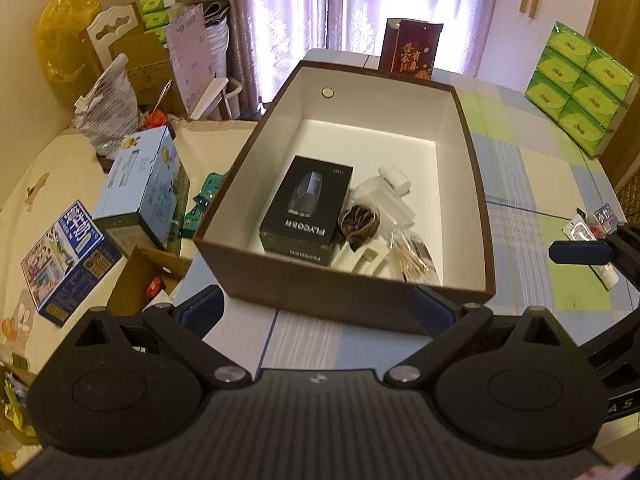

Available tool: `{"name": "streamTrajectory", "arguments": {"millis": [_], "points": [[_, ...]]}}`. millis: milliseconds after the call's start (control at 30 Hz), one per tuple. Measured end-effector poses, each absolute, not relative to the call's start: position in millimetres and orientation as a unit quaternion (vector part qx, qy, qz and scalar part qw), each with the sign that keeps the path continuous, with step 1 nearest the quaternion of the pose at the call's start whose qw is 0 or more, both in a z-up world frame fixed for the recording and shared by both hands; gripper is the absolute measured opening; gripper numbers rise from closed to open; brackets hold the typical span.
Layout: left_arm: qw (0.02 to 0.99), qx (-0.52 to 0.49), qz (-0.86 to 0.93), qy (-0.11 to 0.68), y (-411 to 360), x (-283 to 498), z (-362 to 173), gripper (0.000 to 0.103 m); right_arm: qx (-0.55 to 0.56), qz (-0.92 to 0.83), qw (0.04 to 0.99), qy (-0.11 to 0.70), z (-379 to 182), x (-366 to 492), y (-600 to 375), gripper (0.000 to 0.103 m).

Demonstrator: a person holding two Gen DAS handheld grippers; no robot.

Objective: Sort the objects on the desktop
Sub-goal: 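Withdraw both tools from the box back toward the remaining items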

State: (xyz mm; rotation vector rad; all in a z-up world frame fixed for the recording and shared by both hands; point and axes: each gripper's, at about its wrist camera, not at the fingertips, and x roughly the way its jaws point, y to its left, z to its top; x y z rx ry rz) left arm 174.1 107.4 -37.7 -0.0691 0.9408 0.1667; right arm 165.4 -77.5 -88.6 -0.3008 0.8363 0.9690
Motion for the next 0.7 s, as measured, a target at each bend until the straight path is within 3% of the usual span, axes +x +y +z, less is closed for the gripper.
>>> {"name": "streamTrajectory", "arguments": {"millis": [700], "points": [[0.868,-0.05,0.096,0.484,51.0,149.7,-56.4,0.098,-0.146,0.457,0.766,0.428,-101.7,162.8,-136.9,0.101]]}}
